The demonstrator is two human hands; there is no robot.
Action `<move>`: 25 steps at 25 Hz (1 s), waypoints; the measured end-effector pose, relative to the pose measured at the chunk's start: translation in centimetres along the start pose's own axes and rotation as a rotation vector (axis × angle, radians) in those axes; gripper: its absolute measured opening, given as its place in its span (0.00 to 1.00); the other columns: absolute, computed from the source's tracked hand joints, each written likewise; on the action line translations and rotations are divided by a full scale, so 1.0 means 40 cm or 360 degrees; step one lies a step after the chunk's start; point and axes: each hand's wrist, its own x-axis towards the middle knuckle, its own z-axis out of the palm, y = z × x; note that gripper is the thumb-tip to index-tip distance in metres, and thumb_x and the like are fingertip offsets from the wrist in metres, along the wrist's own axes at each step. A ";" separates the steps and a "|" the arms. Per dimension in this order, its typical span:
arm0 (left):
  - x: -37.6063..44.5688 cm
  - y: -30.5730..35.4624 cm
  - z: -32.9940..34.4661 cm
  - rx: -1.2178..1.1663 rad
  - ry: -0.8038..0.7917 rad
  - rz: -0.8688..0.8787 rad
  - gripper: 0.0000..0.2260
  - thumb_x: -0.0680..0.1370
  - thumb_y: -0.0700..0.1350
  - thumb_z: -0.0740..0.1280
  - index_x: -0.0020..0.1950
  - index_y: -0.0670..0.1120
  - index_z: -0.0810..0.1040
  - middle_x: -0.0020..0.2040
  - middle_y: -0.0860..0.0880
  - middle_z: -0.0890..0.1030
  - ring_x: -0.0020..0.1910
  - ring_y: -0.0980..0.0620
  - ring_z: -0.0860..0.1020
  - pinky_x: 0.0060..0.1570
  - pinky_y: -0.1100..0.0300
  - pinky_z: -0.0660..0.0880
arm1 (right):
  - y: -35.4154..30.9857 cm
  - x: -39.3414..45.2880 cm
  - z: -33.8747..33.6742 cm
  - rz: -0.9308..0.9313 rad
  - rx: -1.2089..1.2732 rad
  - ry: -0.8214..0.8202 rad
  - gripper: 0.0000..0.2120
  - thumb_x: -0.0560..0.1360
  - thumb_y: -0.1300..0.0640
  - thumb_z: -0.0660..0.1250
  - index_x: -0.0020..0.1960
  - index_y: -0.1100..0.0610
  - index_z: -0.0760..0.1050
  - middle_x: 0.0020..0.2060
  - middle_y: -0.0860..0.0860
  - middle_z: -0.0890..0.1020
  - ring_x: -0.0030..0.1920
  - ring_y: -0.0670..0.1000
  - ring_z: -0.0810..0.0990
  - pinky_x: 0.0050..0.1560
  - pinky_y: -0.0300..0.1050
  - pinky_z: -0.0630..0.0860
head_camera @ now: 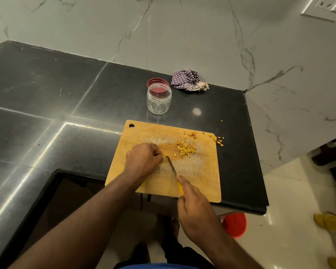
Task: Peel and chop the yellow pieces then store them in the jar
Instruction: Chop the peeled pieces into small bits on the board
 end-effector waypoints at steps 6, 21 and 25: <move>-0.006 0.004 -0.003 -0.0024 0.0003 0.0011 0.03 0.75 0.49 0.71 0.42 0.55 0.82 0.42 0.59 0.81 0.44 0.55 0.78 0.49 0.47 0.78 | -0.019 0.059 0.006 -0.0018 -0.0090 -0.0011 0.25 0.83 0.56 0.53 0.79 0.49 0.54 0.73 0.48 0.67 0.70 0.46 0.66 0.68 0.38 0.64; -0.006 0.012 -0.009 0.0016 0.0078 -0.0013 0.02 0.75 0.50 0.69 0.43 0.57 0.78 0.39 0.59 0.78 0.43 0.54 0.78 0.46 0.52 0.78 | 0.017 0.025 -0.035 0.0091 0.0227 0.0010 0.23 0.82 0.57 0.57 0.76 0.47 0.63 0.70 0.43 0.71 0.63 0.37 0.70 0.65 0.34 0.69; -0.006 0.008 -0.014 -0.0052 0.0019 -0.0003 0.04 0.76 0.47 0.68 0.47 0.55 0.82 0.43 0.57 0.81 0.43 0.55 0.78 0.47 0.52 0.78 | 0.024 0.031 -0.053 0.0171 0.0341 0.0080 0.22 0.82 0.57 0.58 0.73 0.41 0.64 0.56 0.38 0.76 0.44 0.40 0.77 0.42 0.39 0.75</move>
